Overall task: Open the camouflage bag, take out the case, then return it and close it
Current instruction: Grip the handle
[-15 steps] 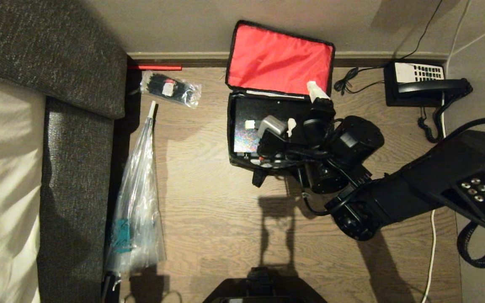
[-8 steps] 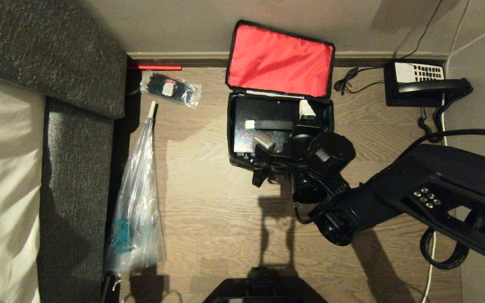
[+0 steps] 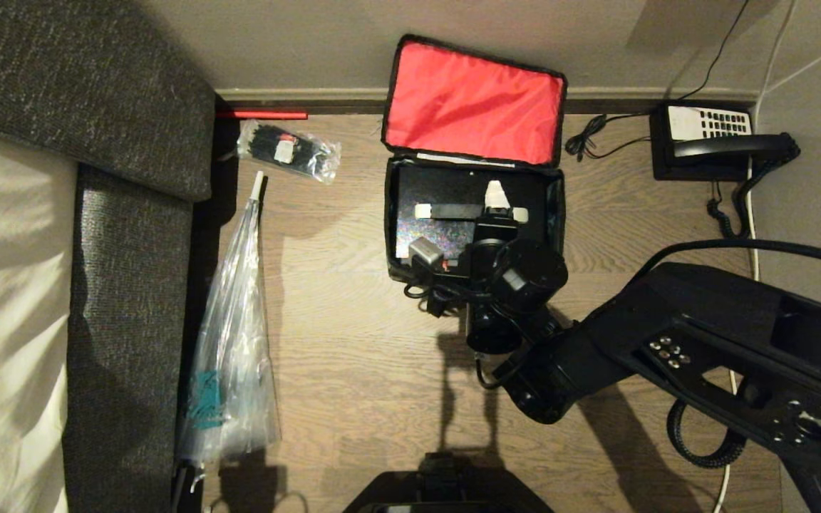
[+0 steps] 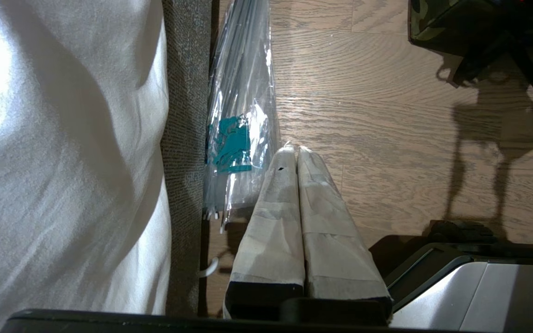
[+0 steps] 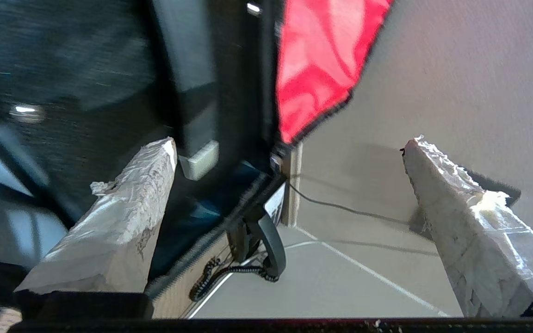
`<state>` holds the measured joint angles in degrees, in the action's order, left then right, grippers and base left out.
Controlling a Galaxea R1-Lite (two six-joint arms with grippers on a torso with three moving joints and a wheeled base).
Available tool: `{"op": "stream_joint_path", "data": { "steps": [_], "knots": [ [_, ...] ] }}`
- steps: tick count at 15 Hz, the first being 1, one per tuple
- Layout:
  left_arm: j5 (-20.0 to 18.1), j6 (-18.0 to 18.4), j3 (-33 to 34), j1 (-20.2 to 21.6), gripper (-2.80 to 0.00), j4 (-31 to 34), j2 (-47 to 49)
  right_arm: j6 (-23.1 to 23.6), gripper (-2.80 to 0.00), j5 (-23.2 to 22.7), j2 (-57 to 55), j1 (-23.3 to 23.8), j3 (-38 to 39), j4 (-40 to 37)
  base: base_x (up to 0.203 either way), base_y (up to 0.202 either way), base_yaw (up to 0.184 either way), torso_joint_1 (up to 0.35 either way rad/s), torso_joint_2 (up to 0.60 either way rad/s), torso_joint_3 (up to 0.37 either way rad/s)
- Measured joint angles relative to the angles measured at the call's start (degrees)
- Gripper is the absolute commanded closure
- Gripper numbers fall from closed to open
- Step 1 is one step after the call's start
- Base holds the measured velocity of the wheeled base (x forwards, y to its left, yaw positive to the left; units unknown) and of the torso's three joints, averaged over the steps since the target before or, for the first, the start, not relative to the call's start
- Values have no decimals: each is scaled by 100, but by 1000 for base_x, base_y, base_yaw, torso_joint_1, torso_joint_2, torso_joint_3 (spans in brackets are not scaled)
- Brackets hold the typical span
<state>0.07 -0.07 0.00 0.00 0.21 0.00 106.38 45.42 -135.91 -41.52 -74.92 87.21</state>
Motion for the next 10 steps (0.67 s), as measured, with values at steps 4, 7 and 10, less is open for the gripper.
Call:
{"op": "stream_joint_path", "data": {
  "steps": [4, 7, 10],
  "knots": [
    [0, 0, 0, 0, 0, -2, 0, 46, -280, -55, -399, 7, -452, -2, 0, 0, 0, 0, 0, 0],
    [0, 1, 0, 0, 0, -2, 0, 68, -280, -162, -605, 18, -764, -4, 0, 0, 0, 0, 0, 0],
    [0, 0, 0, 0, 0, -2, 0, 185, -280, -428, -749, 79, -922, -4, 0, 0, 0, 0, 0, 0]
  ]
}}
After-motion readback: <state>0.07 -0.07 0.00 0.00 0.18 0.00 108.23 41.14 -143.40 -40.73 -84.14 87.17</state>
